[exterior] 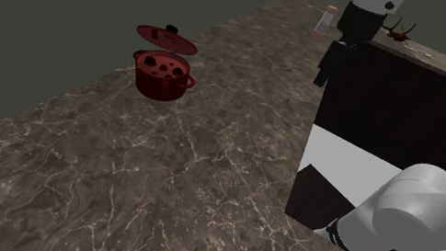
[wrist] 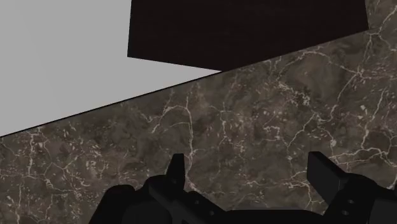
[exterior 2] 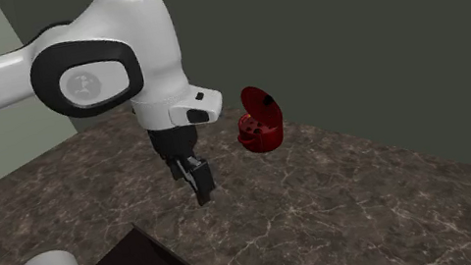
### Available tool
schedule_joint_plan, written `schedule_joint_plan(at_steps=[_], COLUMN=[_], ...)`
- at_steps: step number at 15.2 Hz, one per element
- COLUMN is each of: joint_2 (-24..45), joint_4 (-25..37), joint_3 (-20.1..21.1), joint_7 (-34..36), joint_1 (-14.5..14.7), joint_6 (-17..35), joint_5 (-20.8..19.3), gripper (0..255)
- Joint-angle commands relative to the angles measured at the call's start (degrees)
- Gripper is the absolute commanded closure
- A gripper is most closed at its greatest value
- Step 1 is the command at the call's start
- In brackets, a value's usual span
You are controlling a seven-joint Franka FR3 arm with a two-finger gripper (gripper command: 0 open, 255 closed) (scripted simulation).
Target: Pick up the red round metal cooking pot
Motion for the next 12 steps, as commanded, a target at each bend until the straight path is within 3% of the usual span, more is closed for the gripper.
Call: schedule_joint_plan(at_steps=[1,12], joint_2=[0.0,21.5], joint_4=[0.0,19.1], joint_3=[0.0,13.3], joint_7=[0.0,4.7], joint_1=[0.0,1.8], joint_6=[0.0,3.6], joint_5=[0.0,-10.9], gripper=[0,0])
